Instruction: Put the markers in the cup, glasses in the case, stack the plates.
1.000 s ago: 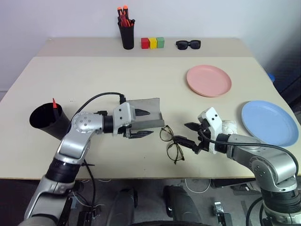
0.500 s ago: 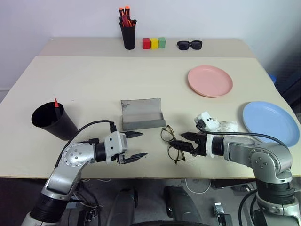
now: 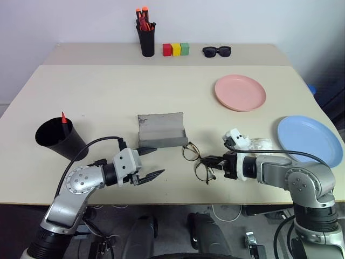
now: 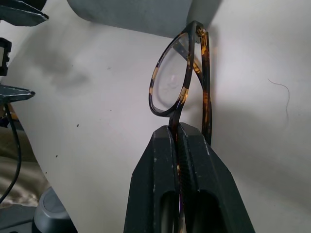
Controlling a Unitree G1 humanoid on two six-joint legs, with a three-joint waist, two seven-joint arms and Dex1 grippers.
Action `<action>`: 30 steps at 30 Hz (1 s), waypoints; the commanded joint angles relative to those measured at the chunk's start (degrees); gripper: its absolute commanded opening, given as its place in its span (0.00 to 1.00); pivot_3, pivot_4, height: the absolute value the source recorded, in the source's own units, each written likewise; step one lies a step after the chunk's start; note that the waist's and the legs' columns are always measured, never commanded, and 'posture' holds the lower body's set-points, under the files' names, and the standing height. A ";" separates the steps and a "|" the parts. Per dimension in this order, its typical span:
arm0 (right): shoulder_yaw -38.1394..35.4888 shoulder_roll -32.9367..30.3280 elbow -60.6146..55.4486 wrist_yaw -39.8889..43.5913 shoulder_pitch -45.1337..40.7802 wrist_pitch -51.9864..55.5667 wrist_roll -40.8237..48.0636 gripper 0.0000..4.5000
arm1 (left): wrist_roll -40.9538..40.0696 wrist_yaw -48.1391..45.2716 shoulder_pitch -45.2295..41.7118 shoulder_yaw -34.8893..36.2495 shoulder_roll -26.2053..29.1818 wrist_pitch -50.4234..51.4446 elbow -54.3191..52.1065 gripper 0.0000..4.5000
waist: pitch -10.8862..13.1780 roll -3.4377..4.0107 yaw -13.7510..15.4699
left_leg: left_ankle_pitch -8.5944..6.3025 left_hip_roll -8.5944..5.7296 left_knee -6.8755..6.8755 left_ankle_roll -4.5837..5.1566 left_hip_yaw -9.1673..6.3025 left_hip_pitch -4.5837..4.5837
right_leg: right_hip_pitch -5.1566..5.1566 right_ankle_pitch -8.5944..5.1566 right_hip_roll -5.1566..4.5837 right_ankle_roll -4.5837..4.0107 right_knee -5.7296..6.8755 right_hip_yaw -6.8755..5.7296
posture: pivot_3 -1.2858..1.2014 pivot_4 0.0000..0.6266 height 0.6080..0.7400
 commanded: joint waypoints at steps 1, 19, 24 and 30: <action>-0.42 -3.99 -4.19 1.86 -1.89 -3.09 -0.30 0.01 | -0.89 1.64 0.92 1.99 0.14 0.15 -1.33 0.77 | 0.01 0.01 0.00 | 0.00 0.00 0.00 0.00 0.01 -0.01 | -0.01 0.00 -0.01 0.00 0.00 0.00 | 0.52 0.24 1.00; 34.39 -0.43 30.05 29.09 -38.57 -47.68 -31.14 0.01 | -2.05 6.86 5.70 7.94 -1.93 -1.70 3.56 0.77 | 0.03 0.05 -0.33 | 0.00 0.07 -0.07 0.00 0.21 -0.07 | -0.28 0.02 0.02 -0.15 0.03 0.03 | 0.52 0.24 1.00; 37.33 4.95 45.83 38.08 -44.45 -57.90 -36.91 0.01 | -2.19 7.69 7.94 8.09 -2.58 -2.44 2.65 0.77 | 0.03 0.05 -0.15 | 0.00 0.05 -0.15 0.00 0.19 -0.13 | -0.35 0.07 -0.04 -0.06 0.04 0.01 | 0.52 0.24 1.00; 37.79 5.91 52.05 46.36 -44.16 -63.89 -40.84 0.01 | -1.52 8.83 9.96 8.03 -3.17 -3.72 2.65 0.77 | 0.05 0.08 -0.23 | 0.00 0.05 -0.14 -0.01 0.18 -0.11 | -0.35 0.06 -0.06 -0.15 0.07 0.01 | 0.52 0.24 1.00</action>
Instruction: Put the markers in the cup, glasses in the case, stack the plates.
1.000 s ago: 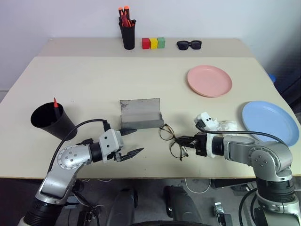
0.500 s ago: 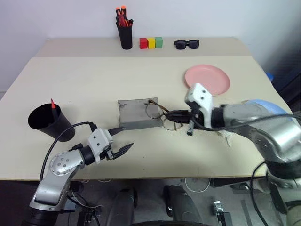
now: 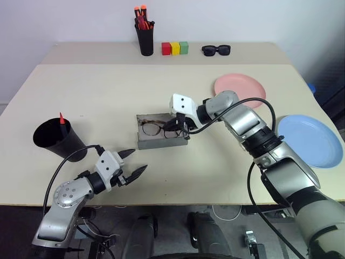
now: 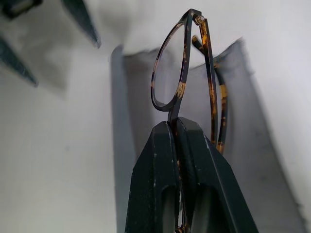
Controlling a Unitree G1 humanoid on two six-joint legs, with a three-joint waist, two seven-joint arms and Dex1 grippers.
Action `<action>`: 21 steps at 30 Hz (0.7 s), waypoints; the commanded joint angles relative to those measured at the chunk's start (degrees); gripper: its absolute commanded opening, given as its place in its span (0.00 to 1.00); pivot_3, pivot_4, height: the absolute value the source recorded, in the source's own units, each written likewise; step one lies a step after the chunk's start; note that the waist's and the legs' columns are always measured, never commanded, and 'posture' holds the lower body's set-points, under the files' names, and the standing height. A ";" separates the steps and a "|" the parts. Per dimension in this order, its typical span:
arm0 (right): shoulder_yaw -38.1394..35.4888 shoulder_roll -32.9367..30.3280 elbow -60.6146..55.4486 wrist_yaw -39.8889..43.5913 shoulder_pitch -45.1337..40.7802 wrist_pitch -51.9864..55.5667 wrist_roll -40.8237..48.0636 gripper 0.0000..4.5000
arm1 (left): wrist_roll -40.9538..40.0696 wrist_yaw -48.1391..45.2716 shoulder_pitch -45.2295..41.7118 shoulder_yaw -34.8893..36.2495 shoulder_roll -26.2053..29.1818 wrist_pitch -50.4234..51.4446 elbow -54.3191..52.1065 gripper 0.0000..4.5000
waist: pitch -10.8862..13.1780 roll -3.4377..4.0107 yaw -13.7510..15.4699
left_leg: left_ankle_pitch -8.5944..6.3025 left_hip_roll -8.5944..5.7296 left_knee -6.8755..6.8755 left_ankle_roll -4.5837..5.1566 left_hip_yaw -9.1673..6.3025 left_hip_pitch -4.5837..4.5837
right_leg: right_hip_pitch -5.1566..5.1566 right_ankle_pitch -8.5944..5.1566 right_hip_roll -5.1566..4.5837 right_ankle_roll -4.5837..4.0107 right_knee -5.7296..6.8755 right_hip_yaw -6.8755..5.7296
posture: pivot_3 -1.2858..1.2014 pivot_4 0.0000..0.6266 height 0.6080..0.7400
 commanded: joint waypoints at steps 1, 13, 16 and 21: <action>-1.32 -0.31 -0.38 5.19 -0.56 -2.34 -0.81 0.01 | -0.28 0.68 0.71 1.04 -0.15 -1.79 -1.58 0.77 | 0.00 0.01 -0.03 | 0.00 0.00 0.00 0.00 0.00 0.00 | -0.01 0.00 0.00 -0.01 0.01 0.00 | 0.52 0.24 1.00; -8.37 0.97 -6.12 1.35 3.26 -0.57 -0.36 0.74 | -8.42 1.71 -4.55 2.06 -0.92 9.24 -3.50 0.64 | 0.01 0.01 0.02 | 0.00 0.01 0.01 -0.01 -0.02 0.00 | -0.03 0.02 0.02 0.00 0.06 0.00 | 0.52 0.24 1.00; -11.70 1.17 -10.14 -3.91 5.55 0.47 -0.27 0.74 | -10.61 5.72 -9.38 2.43 -2.09 16.59 -4.54 0.36 | 0.00 0.00 0.18 | 0.00 0.00 0.02 -0.01 -0.05 0.00 | -0.03 0.12 0.03 0.18 0.07 -0.01 | 0.52 0.24 1.00; -17.04 -0.09 -27.59 -14.72 18.13 3.00 -1.05 0.74 | -7.60 18.44 -27.56 -1.12 -7.47 32.57 -1.57 0.15 | -0.03 -0.05 0.76 | 0.01 -0.13 0.12 -0.02 -0.27 -0.03 | 0.08 0.14 0.03 0.23 0.12 -0.13 | 0.52 0.24 1.00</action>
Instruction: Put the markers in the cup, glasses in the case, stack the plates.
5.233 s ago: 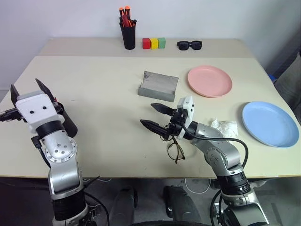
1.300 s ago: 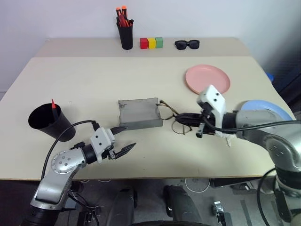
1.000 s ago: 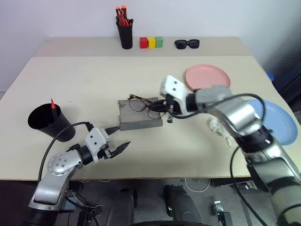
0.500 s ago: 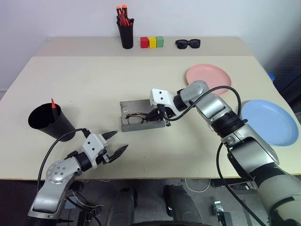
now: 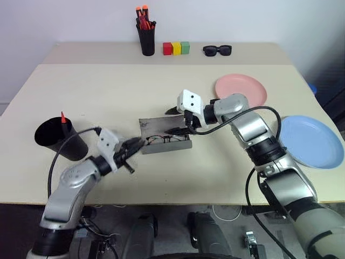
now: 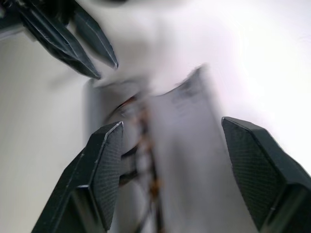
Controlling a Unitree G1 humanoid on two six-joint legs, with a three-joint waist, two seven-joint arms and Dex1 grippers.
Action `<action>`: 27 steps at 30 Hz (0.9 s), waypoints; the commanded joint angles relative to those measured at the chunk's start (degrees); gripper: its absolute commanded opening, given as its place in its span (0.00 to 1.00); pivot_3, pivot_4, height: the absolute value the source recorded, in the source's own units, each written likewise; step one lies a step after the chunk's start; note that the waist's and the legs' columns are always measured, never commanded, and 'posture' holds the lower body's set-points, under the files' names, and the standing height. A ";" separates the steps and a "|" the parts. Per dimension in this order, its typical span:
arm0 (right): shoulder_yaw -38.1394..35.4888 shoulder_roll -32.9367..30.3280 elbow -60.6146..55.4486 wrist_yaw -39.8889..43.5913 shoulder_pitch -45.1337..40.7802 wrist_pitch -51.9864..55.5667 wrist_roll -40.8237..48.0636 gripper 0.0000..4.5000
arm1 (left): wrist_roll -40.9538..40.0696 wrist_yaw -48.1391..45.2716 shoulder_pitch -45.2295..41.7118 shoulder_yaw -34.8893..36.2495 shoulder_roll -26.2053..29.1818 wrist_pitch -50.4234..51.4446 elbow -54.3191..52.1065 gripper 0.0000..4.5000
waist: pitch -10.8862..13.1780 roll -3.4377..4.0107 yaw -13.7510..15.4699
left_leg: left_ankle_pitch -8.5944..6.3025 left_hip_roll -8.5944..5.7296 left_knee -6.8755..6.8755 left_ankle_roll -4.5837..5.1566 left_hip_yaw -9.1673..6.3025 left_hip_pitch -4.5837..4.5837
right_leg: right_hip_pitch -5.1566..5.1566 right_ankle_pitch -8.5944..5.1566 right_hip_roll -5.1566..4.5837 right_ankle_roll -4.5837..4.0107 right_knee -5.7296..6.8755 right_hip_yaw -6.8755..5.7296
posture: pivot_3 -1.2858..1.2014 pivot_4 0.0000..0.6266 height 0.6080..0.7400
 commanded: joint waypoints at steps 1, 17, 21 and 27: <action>-3.81 -1.11 -14.36 -6.15 8.08 1.60 0.03 0.74 | 0.68 9.02 -12.12 -1.73 -4.01 12.99 2.27 0.15 | -0.01 -0.02 0.12 | 0.00 -0.04 0.00 0.00 -0.04 0.00 | 0.06 0.01 -0.01 0.03 0.00 -0.01 | 0.52 0.24 1.00; -9.08 -5.82 -45.06 -18.33 30.45 20.47 1.93 0.74 | 3.83 3.79 -48.33 -9.10 -5.13 35.15 45.25 0.15 | 0.01 -0.03 -0.80 | 0.02 -0.07 -0.04 -0.02 -0.05 0.06 | 0.06 0.04 0.11 0.16 -0.01 0.04 | 0.52 0.24 1.00; -10.54 -7.58 -46.83 -18.42 31.62 21.24 3.28 0.74 | 5.29 -3.02 -48.29 -12.79 -2.97 33.11 48.08 0.15 | 0.02 -0.05 -0.66 | 0.02 -0.07 -0.04 -0.02 -0.04 0.03 | 0.06 0.04 0.09 0.16 -0.06 0.03 | 0.52 0.24 1.00; -12.40 -10.08 -45.63 -18.38 31.52 20.71 4.43 0.74 | 2.94 -11.19 -42.52 -13.11 2.51 33.42 35.56 0.15 | 0.02 -0.05 -0.95 | 0.02 -0.04 -0.10 -0.02 0.03 0.04 | 0.00 0.04 0.07 0.15 -0.06 0.09 | 0.52 0.24 1.00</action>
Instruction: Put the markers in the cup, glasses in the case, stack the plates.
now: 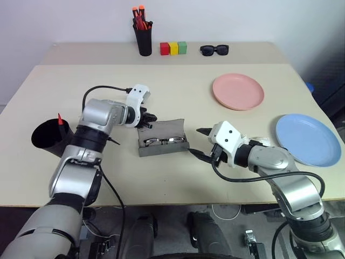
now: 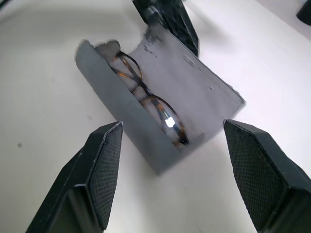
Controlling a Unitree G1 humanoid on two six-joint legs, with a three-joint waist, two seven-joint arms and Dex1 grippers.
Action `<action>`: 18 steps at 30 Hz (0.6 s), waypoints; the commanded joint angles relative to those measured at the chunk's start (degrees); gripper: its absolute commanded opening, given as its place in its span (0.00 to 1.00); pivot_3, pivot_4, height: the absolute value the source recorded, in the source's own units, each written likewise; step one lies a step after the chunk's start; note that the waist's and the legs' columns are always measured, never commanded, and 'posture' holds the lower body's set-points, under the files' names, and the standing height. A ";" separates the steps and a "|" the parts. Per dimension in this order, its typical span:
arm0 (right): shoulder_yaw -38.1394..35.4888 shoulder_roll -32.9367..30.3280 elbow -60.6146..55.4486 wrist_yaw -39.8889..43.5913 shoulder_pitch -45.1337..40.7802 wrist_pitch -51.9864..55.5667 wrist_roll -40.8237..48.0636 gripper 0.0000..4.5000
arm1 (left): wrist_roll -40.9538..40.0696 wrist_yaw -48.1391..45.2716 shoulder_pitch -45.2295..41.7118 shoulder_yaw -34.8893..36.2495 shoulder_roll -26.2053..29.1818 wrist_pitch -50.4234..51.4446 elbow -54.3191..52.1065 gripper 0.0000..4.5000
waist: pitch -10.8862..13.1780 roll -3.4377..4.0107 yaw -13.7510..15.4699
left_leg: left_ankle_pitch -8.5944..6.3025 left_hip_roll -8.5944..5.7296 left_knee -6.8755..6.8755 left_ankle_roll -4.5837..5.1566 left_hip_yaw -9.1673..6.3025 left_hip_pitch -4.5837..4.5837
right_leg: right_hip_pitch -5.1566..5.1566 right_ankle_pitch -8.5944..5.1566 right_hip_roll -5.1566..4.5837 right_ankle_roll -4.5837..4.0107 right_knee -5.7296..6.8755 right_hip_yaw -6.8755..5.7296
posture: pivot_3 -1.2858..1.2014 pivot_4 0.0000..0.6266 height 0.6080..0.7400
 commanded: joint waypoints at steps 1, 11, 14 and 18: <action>-2.02 -0.93 -0.62 -0.23 -0.55 -1.26 1.16 0.74 | -1.67 -4.60 3.76 0.24 3.71 -0.65 -10.58 0.15 | 0.00 0.00 0.12 | 0.00 0.01 -0.01 0.00 -0.01 0.00 | -0.01 0.00 0.00 0.00 0.01 0.00 | 0.52 0.24 1.00; -3.19 -1.15 5.19 -0.07 -0.45 -4.06 3.12 0.74 | -4.75 -8.92 21.52 2.36 12.39 -5.75 -37.52 0.15 | 0.00 -0.01 0.48 | 0.00 0.02 0.06 0.00 0.04 -0.02 | 0.06 -0.11 -0.07 -0.20 -0.05 0.04 | 0.52 0.24 1.00; -3.39 -1.22 6.79 -0.65 -0.46 -4.97 2.80 0.74 | -4.05 -9.65 27.80 4.56 11.83 -17.47 -42.95 0.15 | 0.00 -0.01 0.53 | 0.00 0.03 0.06 0.00 0.03 -0.02 | 0.06 -0.12 -0.07 -0.21 -0.05 0.04 | 0.52 0.24 1.00; -3.95 -1.19 11.02 -3.16 -3.06 -6.05 0.83 0.74 | -5.78 -9.75 33.68 7.16 9.99 -24.06 -47.11 0.15 | 0.00 -0.01 0.53 | 0.00 0.06 0.07 0.00 0.07 -0.01 | 0.06 -0.13 -0.08 -0.23 -0.07 0.04 | 0.52 0.24 1.00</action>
